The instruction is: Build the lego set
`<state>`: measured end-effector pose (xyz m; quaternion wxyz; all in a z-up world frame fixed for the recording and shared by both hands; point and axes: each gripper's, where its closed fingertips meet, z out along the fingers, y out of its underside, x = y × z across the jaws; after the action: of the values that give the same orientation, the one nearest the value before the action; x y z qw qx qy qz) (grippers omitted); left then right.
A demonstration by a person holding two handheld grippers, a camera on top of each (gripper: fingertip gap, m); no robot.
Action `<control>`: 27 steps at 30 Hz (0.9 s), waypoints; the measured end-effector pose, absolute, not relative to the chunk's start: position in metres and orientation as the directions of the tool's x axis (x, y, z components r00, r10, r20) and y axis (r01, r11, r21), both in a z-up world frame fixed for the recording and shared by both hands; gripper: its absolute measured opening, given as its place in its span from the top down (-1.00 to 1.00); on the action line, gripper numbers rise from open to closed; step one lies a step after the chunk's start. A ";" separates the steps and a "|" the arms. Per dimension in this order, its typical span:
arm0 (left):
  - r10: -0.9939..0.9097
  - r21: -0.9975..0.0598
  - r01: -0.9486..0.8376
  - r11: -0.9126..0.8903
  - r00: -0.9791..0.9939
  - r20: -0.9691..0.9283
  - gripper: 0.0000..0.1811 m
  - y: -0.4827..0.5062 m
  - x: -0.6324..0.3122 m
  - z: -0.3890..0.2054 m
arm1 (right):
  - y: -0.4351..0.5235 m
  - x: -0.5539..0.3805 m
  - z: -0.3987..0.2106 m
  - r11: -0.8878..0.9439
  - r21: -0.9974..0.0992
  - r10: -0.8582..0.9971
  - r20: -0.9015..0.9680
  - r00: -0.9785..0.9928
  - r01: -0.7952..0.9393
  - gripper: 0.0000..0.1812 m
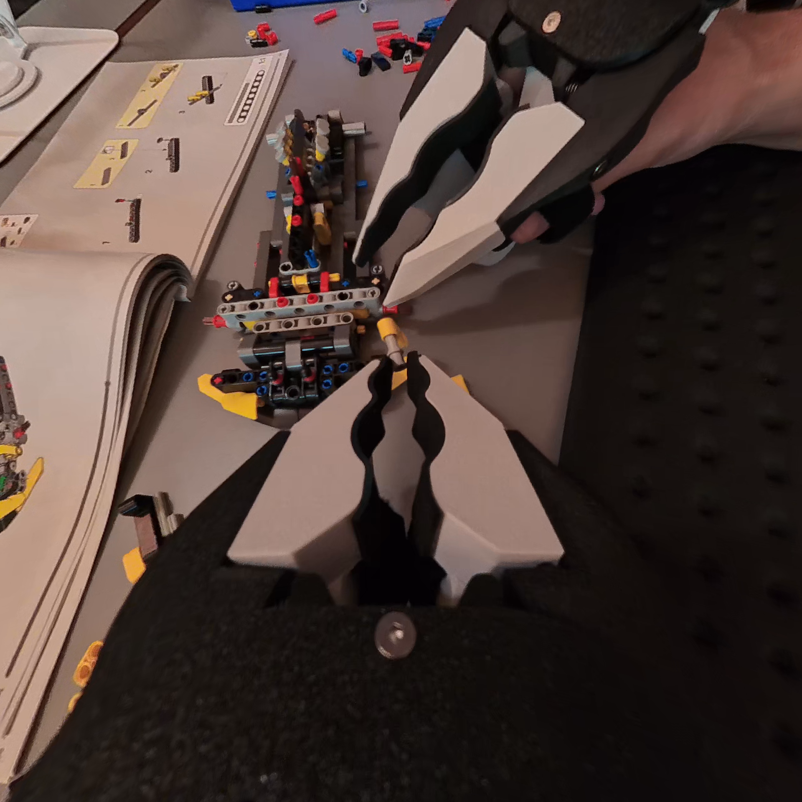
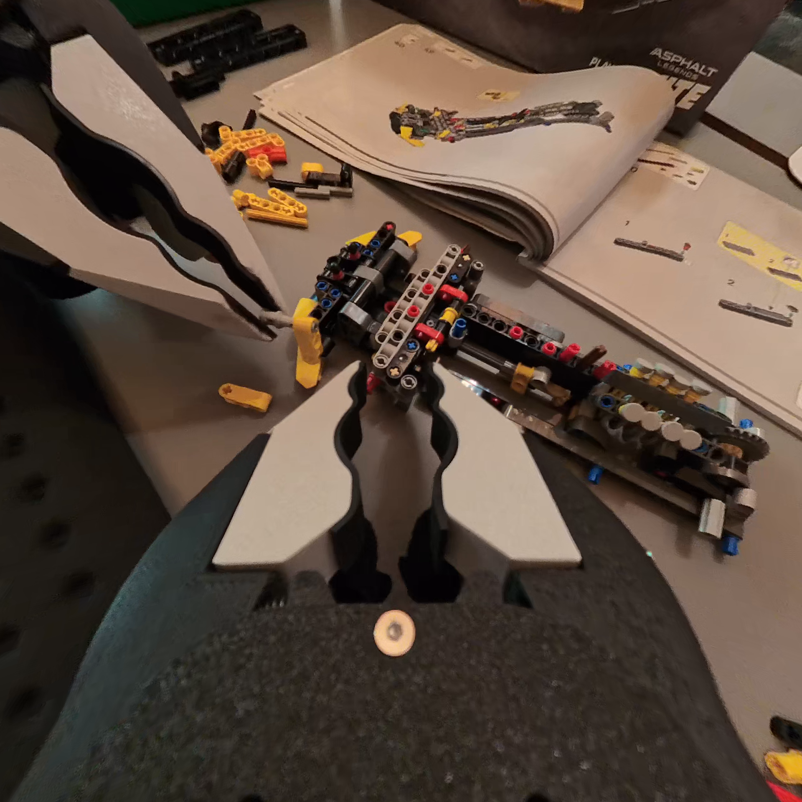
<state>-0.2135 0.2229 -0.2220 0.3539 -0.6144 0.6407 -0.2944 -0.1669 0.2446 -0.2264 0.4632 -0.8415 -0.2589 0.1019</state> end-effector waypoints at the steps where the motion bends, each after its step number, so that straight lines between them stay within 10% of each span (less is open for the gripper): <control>1: -0.996 -0.812 -0.580 0.067 0.011 -0.090 0.94 0.224 -0.215 -0.222 | 0.245 -0.168 -0.230 -0.448 -0.821 0.531 0.075 0.844 0.354 0.71; 27: -0.991 -0.815 -0.567 0.118 -0.019 -0.130 0.94 0.217 -0.216 -0.218 | 0.242 -0.154 -0.221 -0.406 -0.844 0.487 0.123 0.864 0.350 0.66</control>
<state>-0.2164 0.2167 -0.2182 0.3655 -0.5974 0.6521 -0.2903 -0.1544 0.2415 -0.2206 0.4841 -0.8354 -0.2505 0.0712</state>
